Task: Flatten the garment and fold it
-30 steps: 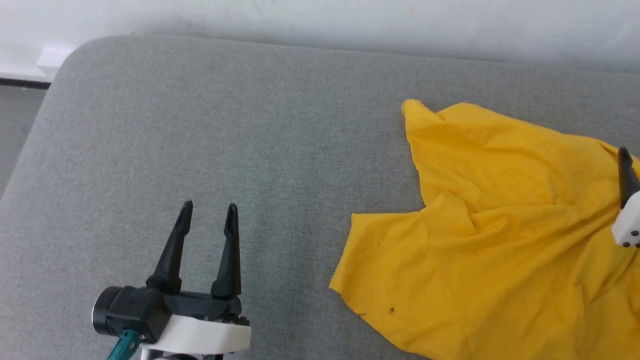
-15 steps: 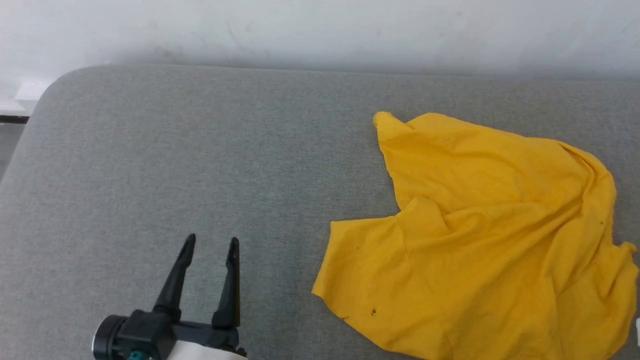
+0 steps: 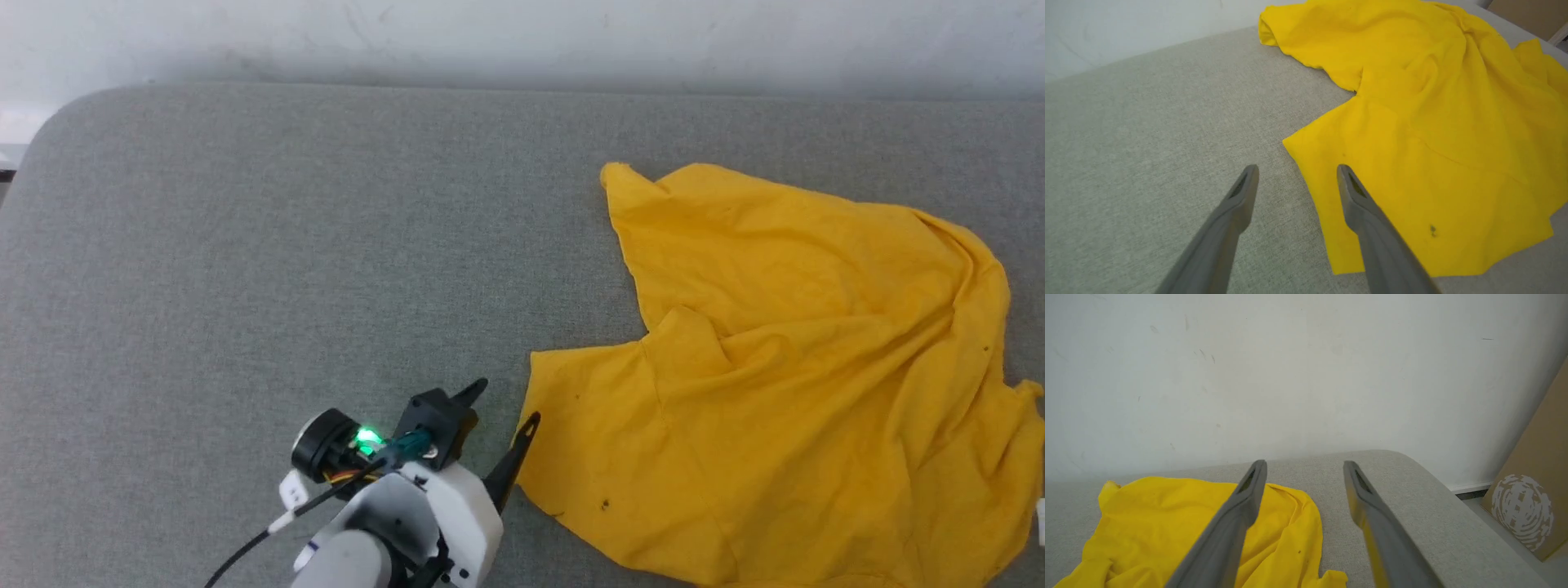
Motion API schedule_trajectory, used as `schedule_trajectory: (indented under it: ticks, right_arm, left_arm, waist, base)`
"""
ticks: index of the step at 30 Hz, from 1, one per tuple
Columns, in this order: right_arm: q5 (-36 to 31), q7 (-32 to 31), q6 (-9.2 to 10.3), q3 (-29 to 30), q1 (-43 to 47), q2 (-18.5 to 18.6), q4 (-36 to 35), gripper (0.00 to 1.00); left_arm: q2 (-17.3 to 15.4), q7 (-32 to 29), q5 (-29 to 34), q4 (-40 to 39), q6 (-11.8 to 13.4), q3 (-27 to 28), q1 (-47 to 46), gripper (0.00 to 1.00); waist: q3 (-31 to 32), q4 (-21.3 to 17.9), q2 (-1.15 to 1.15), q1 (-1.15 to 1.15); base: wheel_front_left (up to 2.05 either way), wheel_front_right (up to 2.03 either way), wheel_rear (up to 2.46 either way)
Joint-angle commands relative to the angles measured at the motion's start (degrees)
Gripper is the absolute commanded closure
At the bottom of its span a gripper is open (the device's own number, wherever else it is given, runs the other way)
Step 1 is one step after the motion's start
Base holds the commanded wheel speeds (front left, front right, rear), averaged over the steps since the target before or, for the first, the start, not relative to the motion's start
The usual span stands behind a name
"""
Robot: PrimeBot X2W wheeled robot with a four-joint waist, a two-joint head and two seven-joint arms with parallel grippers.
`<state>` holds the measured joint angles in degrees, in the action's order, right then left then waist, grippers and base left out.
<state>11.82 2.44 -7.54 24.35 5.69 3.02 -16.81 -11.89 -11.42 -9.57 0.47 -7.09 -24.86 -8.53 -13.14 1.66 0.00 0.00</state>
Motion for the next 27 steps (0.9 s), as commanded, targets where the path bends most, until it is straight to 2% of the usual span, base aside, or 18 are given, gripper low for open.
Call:
schedule_trajectory:
  ticks: [1, 5, 10, 11, 12, 15, 18, 23, 26, 27]
  right_arm:
    - [-0.2, -0.2, 0.05, -0.4, -0.9, -0.1, -0.3, 0.00]
    - [0.1, -0.5, 0.05, -1.3, -1.1, -0.1, -0.1, 0.00]
    - [0.1, -0.8, 0.05, -1.2, -0.9, -0.1, 0.0, 0.00]
    - [0.2, -0.8, 0.05, -1.3, -0.9, -0.1, 0.0, 0.00]
    - [0.2, -0.8, 0.05, -1.4, -1.0, -0.1, 0.1, 0.00]
    - [0.4, -0.8, 0.05, -1.8, -1.2, -0.1, 0.4, 0.00]
    - [0.6, -0.8, 0.05, -1.9, -1.1, -0.1, 0.6, 0.00]
    - [0.7, -0.8, 0.05, -1.6, -0.7, -0.1, 0.6, 0.00]
    - [0.8, -1.0, 0.05, -2.0, -0.3, -0.1, 0.8, 0.00]
    - [0.8, -1.1, 0.05, -2.3, -0.2, -0.1, 0.9, 0.00]
  left_arm:
    - [-0.9, -1.3, -0.5, 1.2, -0.4, -1.1, -1.4, 0.00]
    - [-2.2, -4.8, -3.5, 5.0, -0.4, -4.9, -4.4, 0.00]
    - [-1.9, -5.5, -6.4, 8.8, -0.4, -7.1, -5.8, 0.02]
    - [-1.8, -5.1, -6.3, 9.6, -0.4, -7.3, -6.0, 0.65]
    - [-1.7, -4.7, -6.1, 10.5, -0.3, -7.5, -6.1, 1.00]
    - [-1.0, -2.6, -5.8, 11.9, 1.8, -6.5, -6.2, 1.00]
    - [-2.1, 0.2, -4.6, 10.4, 6.0, -3.5, -6.1, 1.00]
    - [-8.1, 1.3, -1.9, 2.3, 13.2, 2.5, -2.8, 1.00]
    - [-12.6, -2.4, 1.1, -3.9, 16.7, 4.4, 1.3, 1.00]
    - [-14.1, -4.0, 2.0, -5.6, 17.0, 4.4, 2.8, 1.00]
  waist:
    - [-0.6, -0.1, 0.00, 0.00]
    - [-1.3, -0.5, 0.00, 0.00]
    - [-1.8, -1.0, 0.00, 0.00]
    - [-1.9, -1.1, 0.00, 0.00]
    - [-1.9, -1.2, 0.00, 0.00]
    - [-1.8, -1.4, 0.00, 0.00]
    - [-1.5, -1.3, 0.00, 0.00]
    - [-1.0, -0.6, 0.00, 0.00]
    - [-0.5, 0.1, 0.00, 0.00]
    - [-0.4, 0.3, 0.00, 0.00]
  base:
    - [0.00, 0.00, 0.00]
    - [0.00, 0.00, 0.00]
    - [0.00, 0.00, 0.00]
    - [0.00, 0.00, 0.00]
    - [0.00, 0.00, 0.00]
    - [0.00, 0.00, 0.00]
    - [0.00, 0.00, 0.00]
    - [0.00, 0.00, 0.00]
    - [0.00, 0.00, 0.00]
    - [0.00, 0.00, 0.00]
